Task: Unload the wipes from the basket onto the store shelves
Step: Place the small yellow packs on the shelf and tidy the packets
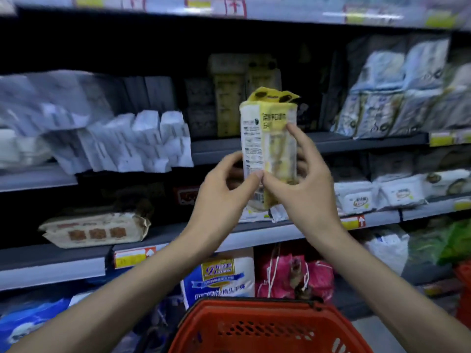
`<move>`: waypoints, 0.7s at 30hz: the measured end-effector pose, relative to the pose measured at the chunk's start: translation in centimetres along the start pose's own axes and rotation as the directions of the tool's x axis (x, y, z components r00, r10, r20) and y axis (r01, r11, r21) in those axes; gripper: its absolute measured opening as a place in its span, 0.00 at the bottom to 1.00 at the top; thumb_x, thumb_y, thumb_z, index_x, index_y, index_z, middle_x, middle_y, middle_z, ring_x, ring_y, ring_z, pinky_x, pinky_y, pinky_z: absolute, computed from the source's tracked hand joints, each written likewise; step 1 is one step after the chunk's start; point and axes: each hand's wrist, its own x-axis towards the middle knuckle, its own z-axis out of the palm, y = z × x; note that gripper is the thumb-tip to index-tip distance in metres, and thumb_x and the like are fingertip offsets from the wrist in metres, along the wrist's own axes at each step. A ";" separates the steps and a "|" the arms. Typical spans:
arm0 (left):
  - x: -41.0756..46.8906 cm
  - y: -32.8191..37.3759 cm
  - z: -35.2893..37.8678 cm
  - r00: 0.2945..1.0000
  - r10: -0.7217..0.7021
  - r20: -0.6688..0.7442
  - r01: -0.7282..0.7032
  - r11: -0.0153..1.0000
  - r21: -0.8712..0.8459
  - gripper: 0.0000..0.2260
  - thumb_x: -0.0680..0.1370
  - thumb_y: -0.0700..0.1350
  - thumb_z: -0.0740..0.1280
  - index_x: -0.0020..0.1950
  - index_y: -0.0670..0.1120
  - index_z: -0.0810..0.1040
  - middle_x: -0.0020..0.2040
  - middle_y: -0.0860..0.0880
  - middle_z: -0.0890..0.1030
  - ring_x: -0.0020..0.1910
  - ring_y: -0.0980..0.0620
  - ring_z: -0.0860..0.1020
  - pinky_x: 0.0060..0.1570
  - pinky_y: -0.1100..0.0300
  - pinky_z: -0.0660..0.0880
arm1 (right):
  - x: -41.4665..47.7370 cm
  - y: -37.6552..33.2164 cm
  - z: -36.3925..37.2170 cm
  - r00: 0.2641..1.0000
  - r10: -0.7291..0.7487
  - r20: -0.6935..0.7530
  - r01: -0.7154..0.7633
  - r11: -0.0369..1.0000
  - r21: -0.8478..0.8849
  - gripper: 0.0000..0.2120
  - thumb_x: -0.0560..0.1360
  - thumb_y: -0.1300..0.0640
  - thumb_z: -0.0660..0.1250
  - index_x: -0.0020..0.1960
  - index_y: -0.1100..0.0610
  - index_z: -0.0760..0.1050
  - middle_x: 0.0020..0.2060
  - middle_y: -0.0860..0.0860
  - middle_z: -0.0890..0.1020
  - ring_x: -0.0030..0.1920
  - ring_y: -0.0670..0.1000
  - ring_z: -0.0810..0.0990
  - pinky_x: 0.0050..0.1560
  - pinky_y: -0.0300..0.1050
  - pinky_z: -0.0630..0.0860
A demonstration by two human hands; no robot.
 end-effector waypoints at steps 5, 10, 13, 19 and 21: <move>3.9 2.4 -0.7 0.993 -0.083 -0.088 0.074 0.992 -0.099 0.21 0.80 0.55 0.73 0.72 0.53 0.77 0.56 0.52 0.86 0.53 0.51 0.86 0.55 0.45 0.84 | 4.3 -2.0 2.2 0.991 -0.096 -0.090 0.081 0.985 -0.153 0.35 0.72 0.49 0.79 0.73 0.38 0.66 0.63 0.44 0.72 0.55 0.37 0.76 0.51 0.33 0.79; 8.4 3.0 -0.9 0.966 -0.173 -0.190 0.138 0.973 -0.186 0.07 0.83 0.45 0.70 0.58 0.57 0.82 0.50 0.55 0.87 0.48 0.57 0.86 0.46 0.58 0.83 | 7.6 -1.9 3.2 0.995 -0.091 -0.035 0.082 0.976 -0.201 0.35 0.69 0.45 0.80 0.70 0.39 0.65 0.61 0.47 0.70 0.53 0.42 0.76 0.51 0.39 0.80; 10.7 2.5 -0.7 0.951 -0.201 -0.235 0.153 0.966 -0.209 0.11 0.84 0.45 0.68 0.66 0.51 0.82 0.54 0.53 0.87 0.52 0.52 0.87 0.53 0.47 0.85 | 9.0 -0.9 3.1 0.995 -0.094 0.045 0.101 0.975 -0.196 0.36 0.72 0.49 0.79 0.73 0.39 0.65 0.63 0.44 0.72 0.57 0.38 0.74 0.56 0.37 0.77; 14.9 1.0 0.2 0.913 -0.168 -0.372 0.116 0.981 -0.158 0.13 0.85 0.44 0.66 0.68 0.50 0.81 0.55 0.52 0.87 0.51 0.52 0.86 0.54 0.48 0.85 | 11.5 1.3 4.5 0.990 -0.117 0.084 0.138 0.933 -0.333 0.41 0.75 0.60 0.76 0.80 0.40 0.60 0.69 0.41 0.72 0.64 0.43 0.73 0.60 0.40 0.76; 16.2 0.5 0.4 0.897 -0.169 -0.409 0.120 0.983 -0.142 0.13 0.85 0.44 0.66 0.69 0.50 0.81 0.55 0.52 0.87 0.51 0.52 0.86 0.53 0.47 0.85 | 12.2 1.8 5.1 0.992 -0.080 0.100 0.114 0.906 -0.408 0.44 0.75 0.62 0.75 0.81 0.38 0.57 0.64 0.47 0.70 0.60 0.49 0.76 0.57 0.47 0.79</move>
